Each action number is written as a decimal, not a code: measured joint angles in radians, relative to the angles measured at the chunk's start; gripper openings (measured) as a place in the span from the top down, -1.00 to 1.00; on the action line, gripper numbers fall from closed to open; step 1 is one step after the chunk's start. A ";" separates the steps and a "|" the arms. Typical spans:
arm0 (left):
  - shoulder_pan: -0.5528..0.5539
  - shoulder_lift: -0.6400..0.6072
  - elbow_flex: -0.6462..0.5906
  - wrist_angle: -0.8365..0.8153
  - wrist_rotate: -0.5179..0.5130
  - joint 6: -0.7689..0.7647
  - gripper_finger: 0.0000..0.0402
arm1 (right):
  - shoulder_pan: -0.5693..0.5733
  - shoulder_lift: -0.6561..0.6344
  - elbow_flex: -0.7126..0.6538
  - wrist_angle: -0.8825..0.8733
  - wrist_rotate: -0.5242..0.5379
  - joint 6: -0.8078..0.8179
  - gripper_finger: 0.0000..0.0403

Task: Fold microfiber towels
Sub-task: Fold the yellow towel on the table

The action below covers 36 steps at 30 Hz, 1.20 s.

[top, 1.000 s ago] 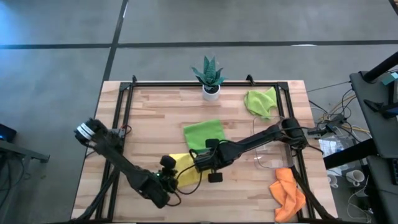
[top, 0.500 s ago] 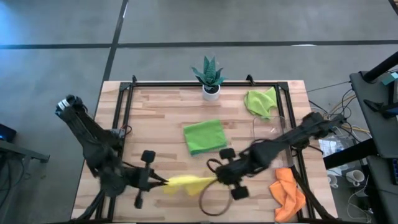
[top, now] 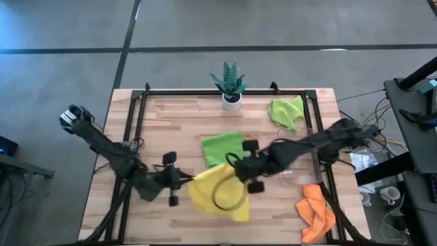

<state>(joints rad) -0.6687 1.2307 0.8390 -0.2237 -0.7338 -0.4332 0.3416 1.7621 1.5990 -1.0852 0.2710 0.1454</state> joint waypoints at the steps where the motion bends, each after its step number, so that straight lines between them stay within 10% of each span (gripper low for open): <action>1: 0.013 0.010 -0.045 0.027 0.001 -0.023 1.00 | -0.019 0.020 -0.024 0.018 0.003 -0.021 0.96; 12: 0.099 0.005 -0.240 0.352 0.067 0.233 1.00 | -0.073 0.089 0.017 -0.207 0.290 -0.051 0.96; 19: 0.017 -0.045 -0.070 0.612 0.776 0.431 1.00 | 0.100 0.009 0.210 -0.147 -0.169 -0.133 0.96; 21: 0.001 -0.076 -0.048 0.550 0.707 0.528 1.00 | 0.135 -0.022 0.220 -0.097 -0.221 -0.275 0.96; 26: 0.043 -0.166 -0.066 0.086 -0.092 0.289 1.00 | 0.074 -0.060 0.244 -0.136 0.119 -0.110 0.96; 36: -0.036 -0.103 -0.064 0.392 0.213 0.390 1.00 | 0.123 -0.053 0.232 -0.215 0.029 0.018 0.96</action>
<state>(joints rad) -0.7042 1.1273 0.7750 0.1680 -0.5209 -0.0435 0.4648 1.7088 1.8310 -1.2998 0.3002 0.1638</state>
